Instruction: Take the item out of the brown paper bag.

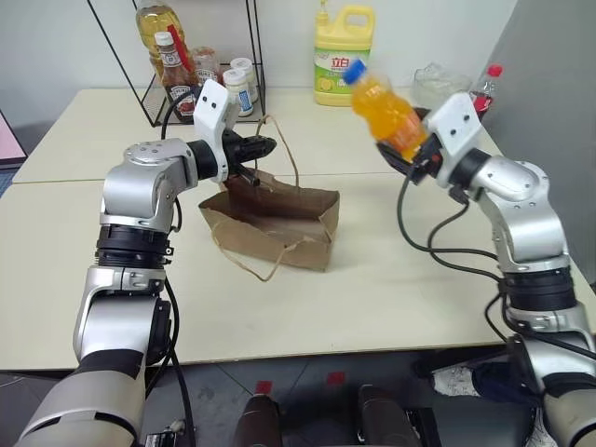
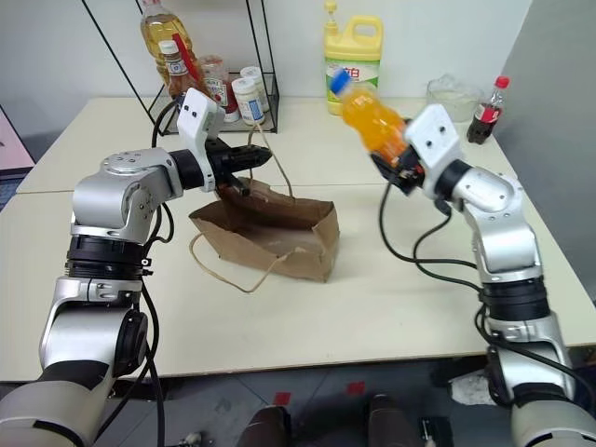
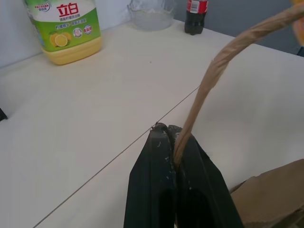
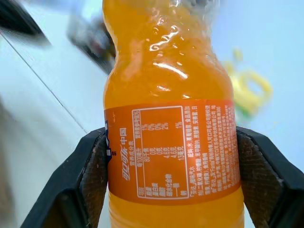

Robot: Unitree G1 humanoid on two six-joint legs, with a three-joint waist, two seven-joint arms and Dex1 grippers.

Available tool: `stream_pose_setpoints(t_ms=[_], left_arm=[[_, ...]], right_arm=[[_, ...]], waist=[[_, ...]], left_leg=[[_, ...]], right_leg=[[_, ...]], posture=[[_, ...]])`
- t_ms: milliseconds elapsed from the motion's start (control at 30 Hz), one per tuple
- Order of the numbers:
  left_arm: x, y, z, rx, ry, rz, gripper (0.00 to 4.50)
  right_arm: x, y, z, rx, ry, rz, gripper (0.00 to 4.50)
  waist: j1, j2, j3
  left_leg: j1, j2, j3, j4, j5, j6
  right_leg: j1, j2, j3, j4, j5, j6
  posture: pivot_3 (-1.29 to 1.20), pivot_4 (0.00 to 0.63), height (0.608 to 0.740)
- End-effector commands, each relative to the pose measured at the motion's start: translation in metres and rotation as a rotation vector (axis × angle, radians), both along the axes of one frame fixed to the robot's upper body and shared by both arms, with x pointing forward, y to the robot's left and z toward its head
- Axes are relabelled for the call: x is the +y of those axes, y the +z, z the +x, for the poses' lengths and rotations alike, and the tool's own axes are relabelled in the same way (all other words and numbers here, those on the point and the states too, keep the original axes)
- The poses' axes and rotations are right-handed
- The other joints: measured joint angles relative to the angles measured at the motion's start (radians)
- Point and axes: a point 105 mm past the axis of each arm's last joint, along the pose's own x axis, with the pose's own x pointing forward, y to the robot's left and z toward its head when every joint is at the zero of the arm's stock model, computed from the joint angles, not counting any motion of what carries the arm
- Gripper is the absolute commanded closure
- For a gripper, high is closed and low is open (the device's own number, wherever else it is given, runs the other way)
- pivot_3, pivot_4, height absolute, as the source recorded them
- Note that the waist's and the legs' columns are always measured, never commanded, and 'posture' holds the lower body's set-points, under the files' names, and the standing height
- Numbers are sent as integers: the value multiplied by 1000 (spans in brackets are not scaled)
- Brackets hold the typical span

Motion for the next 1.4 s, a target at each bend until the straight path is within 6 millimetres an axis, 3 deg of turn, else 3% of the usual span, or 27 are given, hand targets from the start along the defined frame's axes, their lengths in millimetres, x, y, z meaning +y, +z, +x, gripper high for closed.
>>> stream_pose_setpoints(t_ms=[33,200,400,467,567,600,833,967,1233,1333,1400], left_arm=[[-4,18,-4,-73,-23,0,4500],[-7,18,-3,-75,-26,-2,4500],[-8,16,-4,-74,-26,-4,4500],[-7,16,-5,-73,-25,-4,4500],[-5,16,-5,-74,-15,-2,4500],[-4,16,-5,-74,-12,-1,4500],[4,15,-6,-69,9,3,4500],[9,18,-11,-57,-13,-34,3631],[16,21,-21,-34,-56,-47,1220],[30,35,-27,-70,-18,-101,260],[45,44,-34,-106,19,-159,29]], right_arm=[[-30,-19,3,72,-96,-116,1180],[-69,-75,-2,304,-121,-364,1180],[-82,-106,-4,450,-114,-419,1180],[-82,-111,-4,468,-105,-435,1180],[-80,-111,-3,474,-97,-432,158],[-79,-110,-3,477,-93,-428,32],[-68,-93,-4,415,-53,-404,32],[-56,-70,-11,351,-42,-329,0],[-41,-59,-27,329,-47,-243,0],[-39,-55,-34,316,-80,-162,0],[-34,-56,-41,303,-104,-81,0]], waist=[[-1,0,0],[-7,2,1],[-10,2,2],[-10,2,2],[-10,2,2],[-10,2,2],[-10,2,2],[-9,2,2],[-6,2,2],[-7,2,2],[-7,2,2]], left_leg=[[0,0,0,0,0,0],[0,0,1,0,0,0],[1,0,1,0,0,0],[1,0,1,1,0,0],[1,0,1,1,0,0],[1,0,1,1,0,0],[1,0,0,2,0,0],[1,0,0,2,0,0],[0,0,0,2,0,0],[0,0,0,2,0,0],[0,0,0,2,0,0]], right_leg=[[0,0,0,0,0,0],[0,0,1,0,0,0],[0,0,1,0,0,0],[0,0,1,0,0,0],[1,0,1,0,0,0],[1,0,1,0,0,0],[1,0,1,0,0,0],[0,0,1,0,0,0],[0,0,1,1,0,0],[0,0,1,1,0,0],[0,0,1,1,0,0]], posture=[[0,150,740],[0,150,740],[0,150,740],[0,150,740],[0,150,740],[0,150,740],[0,150,740],[0,150,740],[0,150,740],[0,150,740],[0,150,740]])
